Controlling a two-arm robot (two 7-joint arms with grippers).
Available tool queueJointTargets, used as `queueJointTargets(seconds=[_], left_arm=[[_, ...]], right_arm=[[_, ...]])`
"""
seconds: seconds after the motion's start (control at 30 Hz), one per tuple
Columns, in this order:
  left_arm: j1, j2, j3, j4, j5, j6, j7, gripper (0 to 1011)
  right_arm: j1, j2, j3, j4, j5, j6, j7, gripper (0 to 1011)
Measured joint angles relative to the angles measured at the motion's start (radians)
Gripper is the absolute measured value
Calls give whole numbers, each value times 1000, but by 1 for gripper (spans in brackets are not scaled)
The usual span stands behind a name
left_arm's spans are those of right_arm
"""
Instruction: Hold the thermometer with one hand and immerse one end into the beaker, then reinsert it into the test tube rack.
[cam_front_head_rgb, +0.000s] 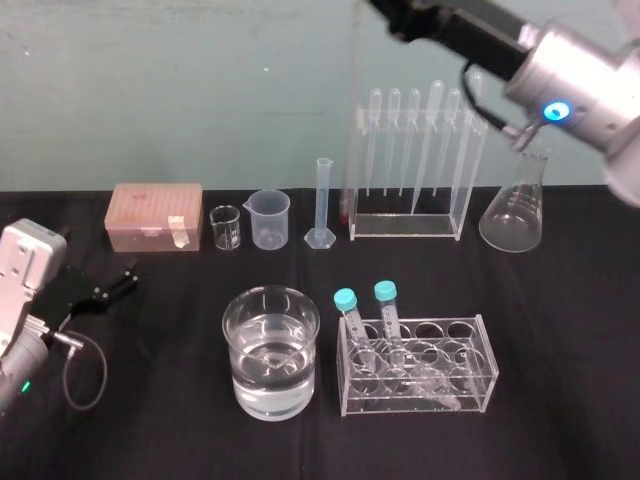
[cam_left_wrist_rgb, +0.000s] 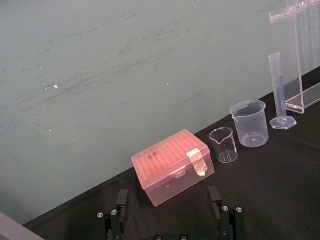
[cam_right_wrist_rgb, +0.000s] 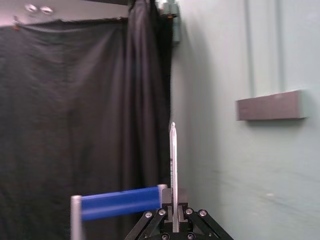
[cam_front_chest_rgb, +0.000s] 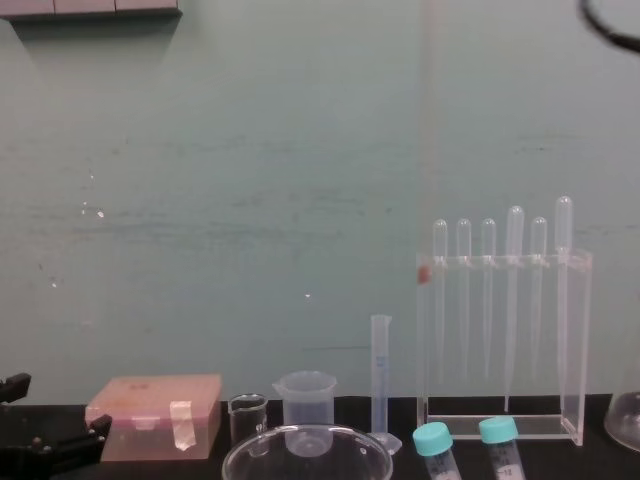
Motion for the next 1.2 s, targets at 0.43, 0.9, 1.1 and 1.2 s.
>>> queueJointTargets(seconds=[0.43,0.9,1.1,1.2], left_arm=[[0,0,0,0,0,0,0,1008],[0,0,0,0,0,0,0,1008],[0,0,0,0,0,0,0,1008],[0,0,0,0,0,0,0,1008]], right_arm=[[40,-81,-157,114,14,-33,152,56],[39,-125,-249,271,-39,-171,265,56],[21,-137,-261,327,-55,-210,297,56],[13,-140,-266,345,-68,-228,312,56]])
